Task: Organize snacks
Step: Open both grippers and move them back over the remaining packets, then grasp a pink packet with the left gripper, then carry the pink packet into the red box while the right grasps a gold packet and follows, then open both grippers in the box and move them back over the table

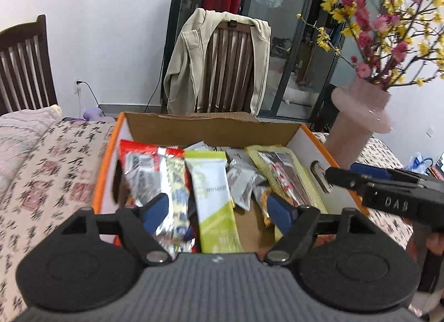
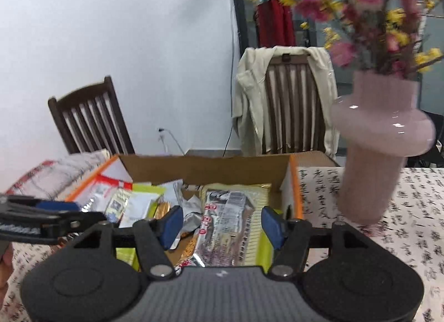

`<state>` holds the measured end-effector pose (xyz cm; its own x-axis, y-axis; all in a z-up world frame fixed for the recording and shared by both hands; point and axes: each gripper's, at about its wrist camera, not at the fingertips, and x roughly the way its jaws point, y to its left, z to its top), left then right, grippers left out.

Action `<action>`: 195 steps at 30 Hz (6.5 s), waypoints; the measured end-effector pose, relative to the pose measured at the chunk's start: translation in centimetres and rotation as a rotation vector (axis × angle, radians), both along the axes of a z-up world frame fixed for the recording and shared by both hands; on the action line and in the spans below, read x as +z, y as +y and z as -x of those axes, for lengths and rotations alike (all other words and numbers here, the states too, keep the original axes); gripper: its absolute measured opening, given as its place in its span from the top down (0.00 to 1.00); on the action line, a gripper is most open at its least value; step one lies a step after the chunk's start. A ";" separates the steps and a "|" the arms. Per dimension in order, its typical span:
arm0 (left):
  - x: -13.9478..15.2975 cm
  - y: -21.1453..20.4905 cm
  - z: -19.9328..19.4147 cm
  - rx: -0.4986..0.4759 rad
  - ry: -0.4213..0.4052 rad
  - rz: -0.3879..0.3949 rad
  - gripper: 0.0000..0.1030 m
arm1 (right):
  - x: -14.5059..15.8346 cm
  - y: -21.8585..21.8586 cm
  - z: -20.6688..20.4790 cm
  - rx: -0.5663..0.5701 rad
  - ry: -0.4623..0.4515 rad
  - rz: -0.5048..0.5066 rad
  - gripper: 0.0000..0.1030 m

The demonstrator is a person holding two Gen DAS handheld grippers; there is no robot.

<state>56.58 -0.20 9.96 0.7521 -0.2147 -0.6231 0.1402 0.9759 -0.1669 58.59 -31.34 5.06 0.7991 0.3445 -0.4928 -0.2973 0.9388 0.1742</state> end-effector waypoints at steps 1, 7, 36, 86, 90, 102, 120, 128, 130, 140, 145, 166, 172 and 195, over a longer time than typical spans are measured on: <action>0.4 0.2 0.5 -0.005 0.000 -0.003 0.19 | 0.3 -0.4 0.5 -0.011 0.000 -0.003 0.40; 1.7 0.9 7.9 -0.048 -0.052 0.026 0.08 | 1.0 -1.9 5.3 -0.031 -0.044 0.007 0.29; -6.1 -0.4 31.2 0.065 0.021 -0.039 0.01 | -3.9 -0.6 31.9 0.102 -0.021 0.063 0.06; 1.9 5.5 20.1 0.030 -0.184 -0.024 0.40 | -6.3 3.5 16.9 0.081 0.202 -0.147 0.28; 4.4 8.1 21.9 0.079 -0.204 -0.059 0.40 | -6.7 6.2 15.5 0.047 0.184 -0.023 0.33; 3.7 8.0 26.9 0.097 -0.167 0.004 0.40 | -6.2 4.9 20.0 0.116 0.118 0.042 0.58; 4.8 4.2 26.9 0.041 -0.219 0.006 0.40 | 0.9 -1.5 27.3 0.132 -0.093 0.032 0.58; 4.9 3.4 18.6 0.013 -0.218 -0.015 0.40 | 3.3 0.9 20.4 0.152 -0.136 0.054 0.58; 4.3 3.1 16.2 0.013 -0.197 -0.024 0.40 | 3.8 1.5 18.2 0.161 -0.140 0.060 0.58; 1.3 2.2 5.0 -0.016 -0.076 0.008 0.40 | 1.8 5.9 6.9 0.191 -0.077 0.110 0.58; 0.7 1.5 0.4 -0.017 -0.056 0.024 0.40 | -0.3 8.1 2.5 0.205 -0.022 0.125 0.58; -3.7 -1.2 -5.9 -0.068 0.020 0.112 0.25 | -1.4 3.3 2.5 0.055 -0.058 0.228 0.31; -1.6 0.0 -3.6 -0.072 -0.019 0.071 0.25 | -0.3 2.0 3.3 0.029 -0.059 0.178 0.27; 3.7 2.9 21.3 0.036 -0.224 -0.076 0.10 | 3.7 -0.8 19.6 0.089 -0.134 0.028 0.08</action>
<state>35.28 2.69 13.67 0.8798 -0.1437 -0.4531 0.1302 0.9896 -0.0610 38.97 -32.18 8.77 0.8250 0.4047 -0.3945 -0.3986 0.9115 0.1014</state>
